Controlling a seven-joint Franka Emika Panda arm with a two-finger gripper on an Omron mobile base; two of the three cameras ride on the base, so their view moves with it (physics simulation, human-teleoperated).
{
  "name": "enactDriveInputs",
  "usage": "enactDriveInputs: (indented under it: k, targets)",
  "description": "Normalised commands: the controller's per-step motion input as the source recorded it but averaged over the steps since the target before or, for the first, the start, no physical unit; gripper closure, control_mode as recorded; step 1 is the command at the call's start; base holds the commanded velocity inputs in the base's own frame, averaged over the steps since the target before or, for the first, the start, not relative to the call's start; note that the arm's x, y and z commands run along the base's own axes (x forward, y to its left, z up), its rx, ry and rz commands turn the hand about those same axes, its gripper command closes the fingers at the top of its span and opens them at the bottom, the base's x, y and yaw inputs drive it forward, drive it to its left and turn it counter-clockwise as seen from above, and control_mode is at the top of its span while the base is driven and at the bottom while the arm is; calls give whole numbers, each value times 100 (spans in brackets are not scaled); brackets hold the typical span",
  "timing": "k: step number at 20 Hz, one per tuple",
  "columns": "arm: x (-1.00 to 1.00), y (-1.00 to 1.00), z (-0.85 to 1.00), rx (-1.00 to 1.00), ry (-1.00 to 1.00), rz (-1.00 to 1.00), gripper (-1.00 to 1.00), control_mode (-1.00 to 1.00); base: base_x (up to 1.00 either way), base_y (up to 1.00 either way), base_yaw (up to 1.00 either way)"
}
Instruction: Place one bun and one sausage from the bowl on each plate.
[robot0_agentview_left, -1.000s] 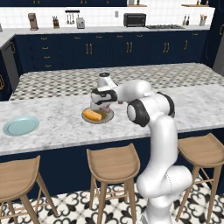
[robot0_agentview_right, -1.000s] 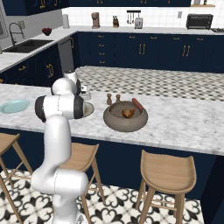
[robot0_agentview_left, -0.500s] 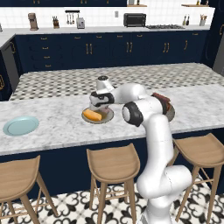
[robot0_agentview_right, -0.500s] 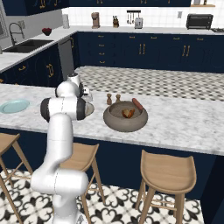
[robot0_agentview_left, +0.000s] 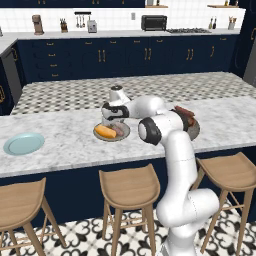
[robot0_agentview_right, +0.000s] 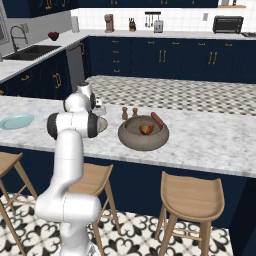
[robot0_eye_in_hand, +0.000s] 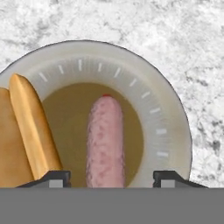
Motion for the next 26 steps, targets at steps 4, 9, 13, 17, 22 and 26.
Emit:
enactDriveInputs:
  k: [4, 9, 13, 17, 22, 26]
  targets:
    - [-11, -12, 28, 0, 0, 0, -100, -100, 0, 0, 0]
    - [-79, -79, 85, 0, 0, -5, -100, -100, 0, 0, 0]
    - [-68, -100, 82, 3, 0, -16, -100, -100, 0, 0, 0]
    - [-80, -98, 51, 1, 0, -15, -100, -100, 0, 0, 0]
    - [-93, -99, 26, 0, -6, -11, -100, -100, 0, 0, 0]
    - [-39, -99, 33, 0, -6, -11, -100, -100, 0, 0, 0]
